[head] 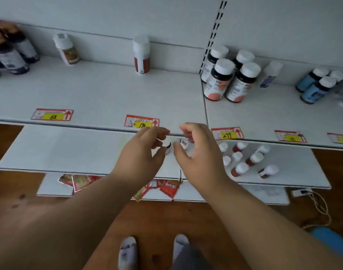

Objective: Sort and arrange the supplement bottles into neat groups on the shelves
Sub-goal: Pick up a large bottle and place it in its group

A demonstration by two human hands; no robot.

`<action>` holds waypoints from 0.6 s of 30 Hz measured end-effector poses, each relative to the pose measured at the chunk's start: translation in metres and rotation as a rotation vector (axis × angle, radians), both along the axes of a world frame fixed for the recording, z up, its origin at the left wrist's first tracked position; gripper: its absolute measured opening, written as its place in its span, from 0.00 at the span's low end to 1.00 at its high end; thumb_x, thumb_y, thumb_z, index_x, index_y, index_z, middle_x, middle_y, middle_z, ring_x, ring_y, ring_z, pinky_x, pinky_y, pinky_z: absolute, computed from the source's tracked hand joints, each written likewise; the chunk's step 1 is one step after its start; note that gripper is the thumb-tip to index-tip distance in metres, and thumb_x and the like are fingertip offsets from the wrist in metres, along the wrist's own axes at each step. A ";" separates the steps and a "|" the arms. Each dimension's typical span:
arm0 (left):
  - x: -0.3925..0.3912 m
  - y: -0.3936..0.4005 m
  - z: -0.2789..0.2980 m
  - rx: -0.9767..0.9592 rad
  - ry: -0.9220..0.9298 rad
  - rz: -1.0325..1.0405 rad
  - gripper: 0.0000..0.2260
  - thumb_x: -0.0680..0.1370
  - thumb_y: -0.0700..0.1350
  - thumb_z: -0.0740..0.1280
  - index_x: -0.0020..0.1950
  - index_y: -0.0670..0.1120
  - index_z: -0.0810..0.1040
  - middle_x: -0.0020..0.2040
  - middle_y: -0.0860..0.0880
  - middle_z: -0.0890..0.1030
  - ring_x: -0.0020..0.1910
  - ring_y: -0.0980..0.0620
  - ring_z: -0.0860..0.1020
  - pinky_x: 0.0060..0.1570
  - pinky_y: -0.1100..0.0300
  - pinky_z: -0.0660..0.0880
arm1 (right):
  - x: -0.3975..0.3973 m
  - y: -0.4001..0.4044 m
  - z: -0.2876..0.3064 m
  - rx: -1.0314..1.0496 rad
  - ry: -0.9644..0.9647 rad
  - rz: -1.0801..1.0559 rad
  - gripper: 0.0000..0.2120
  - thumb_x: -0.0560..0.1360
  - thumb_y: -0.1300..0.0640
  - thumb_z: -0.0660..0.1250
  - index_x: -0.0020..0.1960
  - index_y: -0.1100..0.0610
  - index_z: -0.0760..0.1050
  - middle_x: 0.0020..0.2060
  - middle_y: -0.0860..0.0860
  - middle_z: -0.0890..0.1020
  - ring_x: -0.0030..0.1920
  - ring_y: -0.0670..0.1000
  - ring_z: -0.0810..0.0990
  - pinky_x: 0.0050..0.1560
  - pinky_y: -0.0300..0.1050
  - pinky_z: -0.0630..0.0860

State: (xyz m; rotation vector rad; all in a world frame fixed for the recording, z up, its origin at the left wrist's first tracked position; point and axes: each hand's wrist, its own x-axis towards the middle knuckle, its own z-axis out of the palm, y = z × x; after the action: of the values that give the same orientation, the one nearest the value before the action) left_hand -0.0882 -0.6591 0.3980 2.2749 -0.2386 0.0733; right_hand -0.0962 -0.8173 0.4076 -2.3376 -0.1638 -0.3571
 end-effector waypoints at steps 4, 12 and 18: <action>-0.011 0.019 -0.060 0.010 0.067 0.092 0.18 0.78 0.40 0.69 0.66 0.51 0.75 0.55 0.57 0.78 0.49 0.60 0.77 0.48 0.77 0.68 | -0.009 0.017 -0.063 -0.030 0.116 0.066 0.17 0.75 0.59 0.71 0.63 0.53 0.74 0.55 0.46 0.76 0.54 0.38 0.72 0.55 0.23 0.67; 0.022 0.011 -0.205 0.009 0.145 0.147 0.18 0.78 0.39 0.68 0.67 0.52 0.75 0.55 0.55 0.78 0.50 0.57 0.77 0.48 0.71 0.72 | 0.020 0.011 -0.209 -0.081 0.305 0.020 0.19 0.77 0.54 0.69 0.66 0.47 0.71 0.59 0.41 0.74 0.61 0.40 0.72 0.50 0.20 0.64; 0.054 0.001 -0.300 0.038 0.215 0.161 0.18 0.79 0.41 0.67 0.67 0.54 0.73 0.54 0.57 0.77 0.49 0.58 0.77 0.45 0.71 0.71 | 0.057 -0.001 -0.300 -0.055 0.338 -0.015 0.16 0.77 0.54 0.69 0.63 0.47 0.71 0.59 0.46 0.77 0.59 0.45 0.76 0.51 0.35 0.74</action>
State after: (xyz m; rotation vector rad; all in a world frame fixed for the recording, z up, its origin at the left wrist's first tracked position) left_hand -0.0340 -0.6584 0.0981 2.3149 0.0564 -0.0929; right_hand -0.0393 -0.8184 0.1074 -2.4143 0.0079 0.0388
